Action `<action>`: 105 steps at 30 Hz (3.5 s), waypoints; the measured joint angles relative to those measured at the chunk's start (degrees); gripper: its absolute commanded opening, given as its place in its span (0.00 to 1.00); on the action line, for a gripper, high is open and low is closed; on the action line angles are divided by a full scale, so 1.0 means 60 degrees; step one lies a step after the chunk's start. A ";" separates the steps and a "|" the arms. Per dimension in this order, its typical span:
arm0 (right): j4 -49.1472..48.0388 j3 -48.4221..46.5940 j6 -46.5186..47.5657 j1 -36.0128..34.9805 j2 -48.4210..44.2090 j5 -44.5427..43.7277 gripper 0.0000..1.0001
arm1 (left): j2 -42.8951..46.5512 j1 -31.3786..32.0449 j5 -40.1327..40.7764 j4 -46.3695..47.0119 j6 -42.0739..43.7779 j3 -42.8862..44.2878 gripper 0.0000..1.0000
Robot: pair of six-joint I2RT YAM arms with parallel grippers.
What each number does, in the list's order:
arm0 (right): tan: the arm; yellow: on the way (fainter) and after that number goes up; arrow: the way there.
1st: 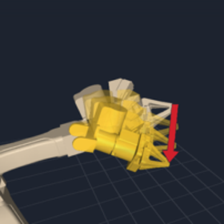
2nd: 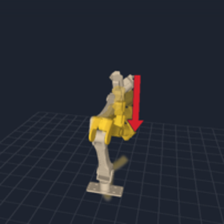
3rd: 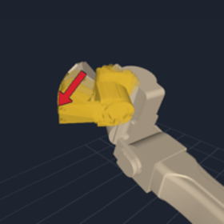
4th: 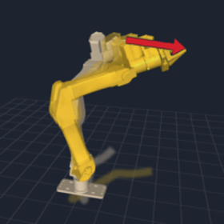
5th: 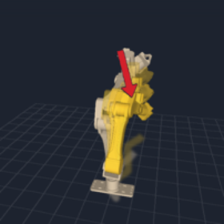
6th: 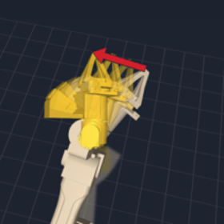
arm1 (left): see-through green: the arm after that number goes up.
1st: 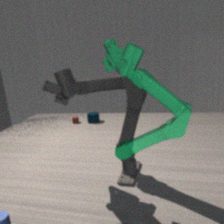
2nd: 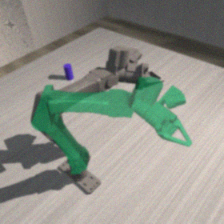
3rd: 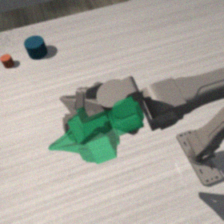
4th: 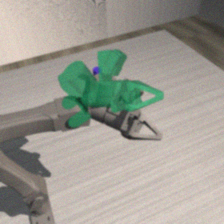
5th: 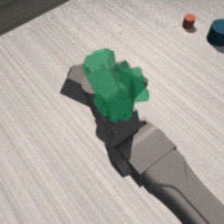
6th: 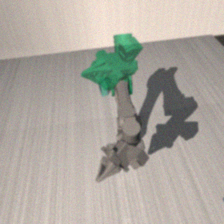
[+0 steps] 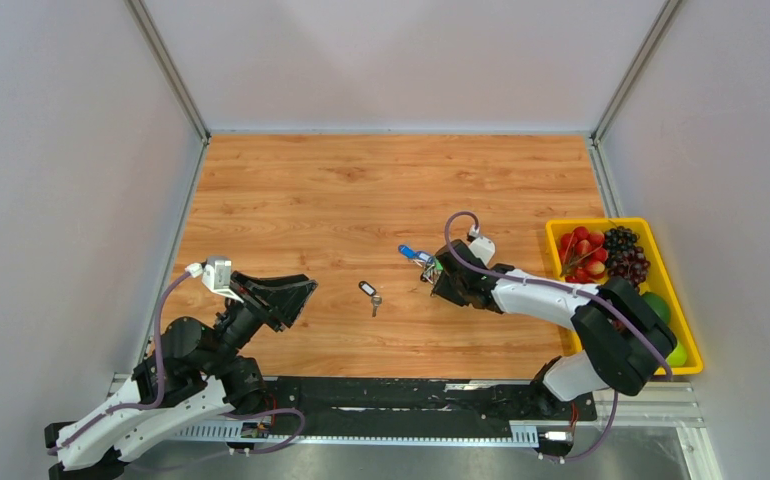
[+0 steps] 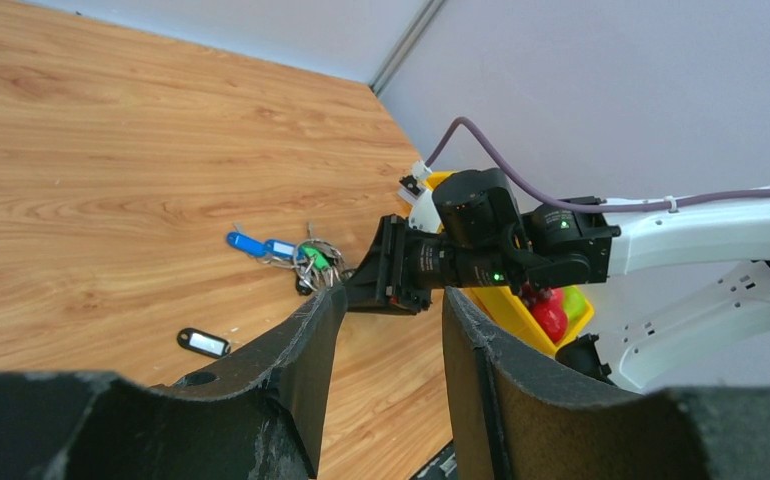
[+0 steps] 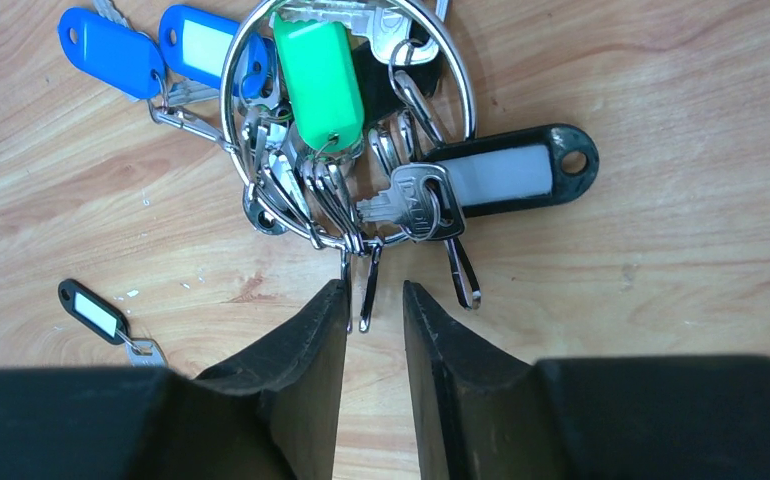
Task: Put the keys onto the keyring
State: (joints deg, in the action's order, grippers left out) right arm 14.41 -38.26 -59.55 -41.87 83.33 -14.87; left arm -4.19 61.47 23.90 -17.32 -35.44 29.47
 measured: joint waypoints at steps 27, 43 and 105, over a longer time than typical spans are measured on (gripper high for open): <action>0.0051 0.0954 -0.0095 -0.0011 -0.1377 -0.0015 0.33 | -0.0095 0.0000 -0.0153 0.0073 -0.0011 0.0000 0.50; 0.0011 0.1122 -0.0095 -0.0011 -0.1483 -0.0015 0.33 | -0.0280 0.0000 -0.0215 0.0157 -0.0033 0.0000 0.50; 0.3286 -0.2273 0.5253 -0.0018 -0.2954 0.3861 0.00 | -0.1446 0.0000 -0.1577 0.0484 0.0452 0.0455 0.48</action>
State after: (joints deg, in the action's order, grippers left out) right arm 34.13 -51.90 -28.03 -41.98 65.60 8.29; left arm -12.86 61.47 14.44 -14.41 -32.73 32.21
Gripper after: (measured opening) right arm 0.008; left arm 0.489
